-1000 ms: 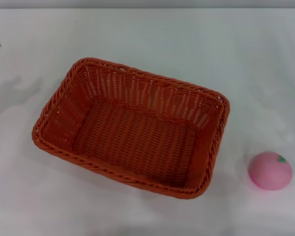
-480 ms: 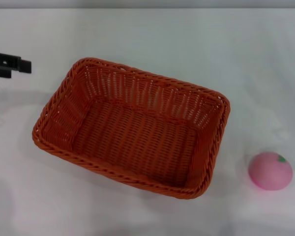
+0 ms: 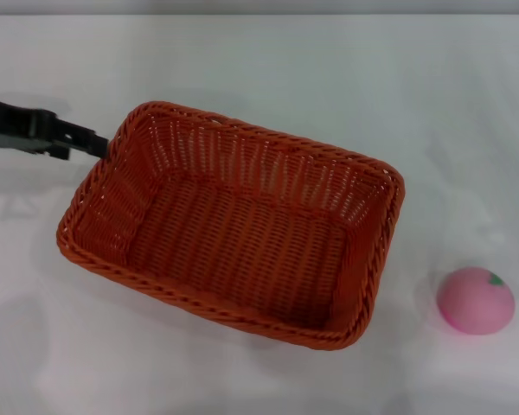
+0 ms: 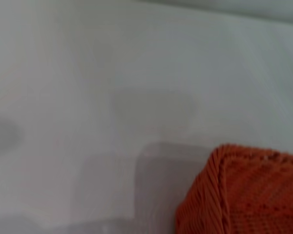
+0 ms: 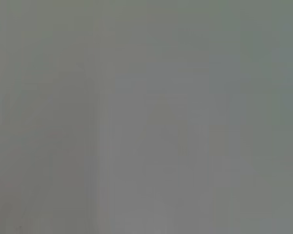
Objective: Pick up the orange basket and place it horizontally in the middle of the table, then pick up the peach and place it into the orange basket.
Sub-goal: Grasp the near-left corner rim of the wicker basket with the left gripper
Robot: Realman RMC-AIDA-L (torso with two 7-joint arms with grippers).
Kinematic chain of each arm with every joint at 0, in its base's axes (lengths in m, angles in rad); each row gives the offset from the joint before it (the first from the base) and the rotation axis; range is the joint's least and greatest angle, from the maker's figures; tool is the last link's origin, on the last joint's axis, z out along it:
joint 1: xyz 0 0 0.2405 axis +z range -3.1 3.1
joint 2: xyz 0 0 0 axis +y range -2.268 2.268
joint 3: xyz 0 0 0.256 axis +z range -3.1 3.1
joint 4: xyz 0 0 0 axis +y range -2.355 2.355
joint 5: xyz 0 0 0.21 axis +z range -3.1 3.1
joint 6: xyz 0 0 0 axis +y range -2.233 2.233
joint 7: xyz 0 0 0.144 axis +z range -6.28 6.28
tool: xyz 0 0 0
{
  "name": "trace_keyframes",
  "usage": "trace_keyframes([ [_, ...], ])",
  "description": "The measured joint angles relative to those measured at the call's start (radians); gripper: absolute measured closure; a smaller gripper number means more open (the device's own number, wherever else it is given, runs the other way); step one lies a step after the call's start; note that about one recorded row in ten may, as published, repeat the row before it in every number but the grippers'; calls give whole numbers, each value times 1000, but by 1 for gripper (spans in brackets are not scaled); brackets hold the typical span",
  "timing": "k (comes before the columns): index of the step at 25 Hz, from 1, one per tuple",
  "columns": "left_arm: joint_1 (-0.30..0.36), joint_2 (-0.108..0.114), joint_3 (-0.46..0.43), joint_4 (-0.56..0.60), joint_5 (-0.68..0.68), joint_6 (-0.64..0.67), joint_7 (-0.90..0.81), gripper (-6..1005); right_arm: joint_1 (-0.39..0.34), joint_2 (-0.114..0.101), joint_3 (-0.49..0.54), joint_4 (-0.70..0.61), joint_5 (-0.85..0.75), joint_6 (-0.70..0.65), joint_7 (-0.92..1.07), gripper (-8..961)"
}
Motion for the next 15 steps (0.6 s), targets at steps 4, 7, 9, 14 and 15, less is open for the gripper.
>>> trace_keyframes([
  [4, -20, -14, 44, 44, 1, 36, -6, 271, 2, 0, 0, 0, 0, -1, 0, 108],
  [7, -28, -25, 44, 53, 3, 46, -7, 271, 3, 0, 0, 0, 0, -3, 0, 108],
  [9, -35, -28, 45, 61, 6, 51, -8, 271, 3, 0, 0, 0, 0, -5, -2, 108],
  [14, -66, -37, 76, 110, 33, 75, -35, 270, 3, -1, 0, -2, 0, -9, -5, 108],
  [15, -71, -40, 84, 115, 37, 78, -39, 272, 3, -1, 0, -2, 0, -9, -6, 109],
])
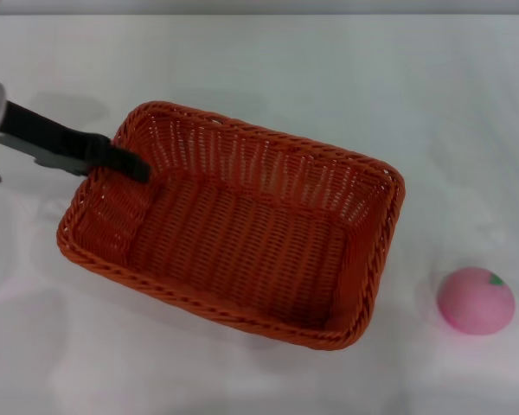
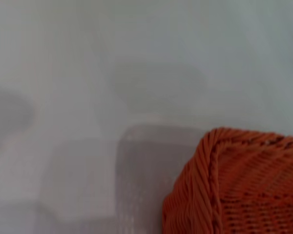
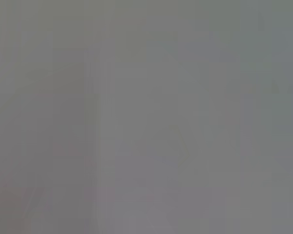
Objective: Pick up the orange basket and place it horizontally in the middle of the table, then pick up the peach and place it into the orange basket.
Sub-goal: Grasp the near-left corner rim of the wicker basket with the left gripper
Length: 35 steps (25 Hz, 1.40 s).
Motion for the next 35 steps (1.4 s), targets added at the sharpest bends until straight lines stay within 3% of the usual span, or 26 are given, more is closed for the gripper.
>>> trace_keyframes([
  [8, -36, -27, 25, 5, 74, 22, -39, 281, -1, 0, 0, -2, 0, -4, -2, 109],
  [15, -44, -30, 26, -7, 96, 24, -63, 348, 1, 0, 0, -2, 0, -27, -3, 109],
  [21, -39, -30, 26, -17, 97, 34, -60, 532, 11, 0, 0, 0, 0, -40, -5, 108],
  [26, -45, -29, 48, -13, 99, 37, -54, 774, 18, 0, 0, 2, 0, -40, -6, 108],
  [35, -38, -26, 74, -28, 93, 50, -46, 856, 27, 1, 0, 12, 0, -39, -6, 109],
])
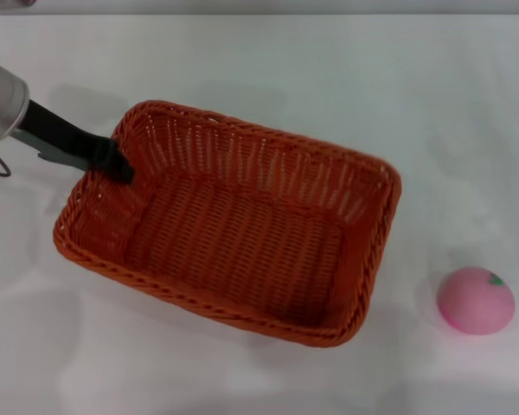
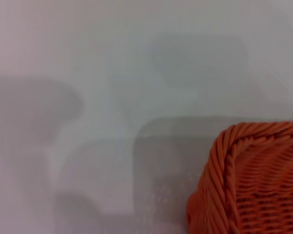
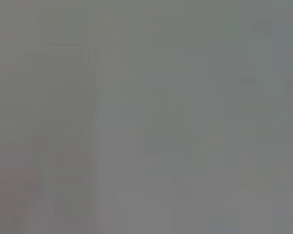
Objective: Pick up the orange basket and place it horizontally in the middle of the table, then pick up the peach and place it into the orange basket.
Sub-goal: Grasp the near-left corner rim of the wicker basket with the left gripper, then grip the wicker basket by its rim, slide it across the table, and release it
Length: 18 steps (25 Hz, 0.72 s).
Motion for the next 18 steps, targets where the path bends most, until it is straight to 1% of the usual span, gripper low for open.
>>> trace_keyframes([
  [2, 4, 2, -10, -12, -7, -7, 0, 856, 1, 0, 0, 1, 0, 0, 0, 108],
  [6, 12, 8, -61, -44, -38, -48, -1, 856, 4, 1, 0, 3, 0, 2, 0, 108],
  [8, 14, 9, -70, -49, -42, -55, -3, 856, 6, 1, -1, 3, 0, 7, 1, 108],
  [11, 17, 20, -143, -68, -57, -84, -18, 857, 8, 1, -3, 4, 0, 8, 4, 108],
  [13, 17, 25, -169, -66, -69, -89, -34, 857, 10, 2, -4, 4, 0, 8, 6, 108],
  [16, 18, 35, -181, -59, -80, -88, -69, 857, 12, 1, -5, 5, 0, 9, 8, 108],
  [18, 18, 37, -181, -56, -84, -85, -91, 857, 15, 1, -7, 6, 0, 9, 10, 108],
])
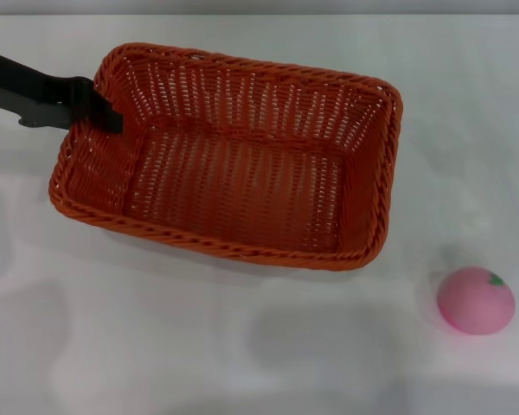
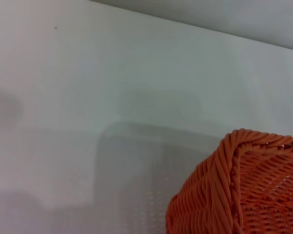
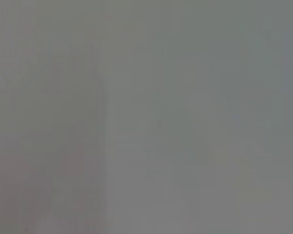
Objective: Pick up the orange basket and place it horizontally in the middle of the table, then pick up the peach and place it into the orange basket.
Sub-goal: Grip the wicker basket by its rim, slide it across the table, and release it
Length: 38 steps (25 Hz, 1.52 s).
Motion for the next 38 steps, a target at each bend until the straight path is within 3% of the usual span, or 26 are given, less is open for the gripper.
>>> trace_keyframes([
  [15, -24, 11, -2, 113, -2, 92, -209, 857, 18, 0, -3, 7, -8, -1, -11, 109],
  [38, -52, 4, 16, 215, 9, 206, -209, 857, 15, -3, -4, 1, -11, -24, -33, 109],
])
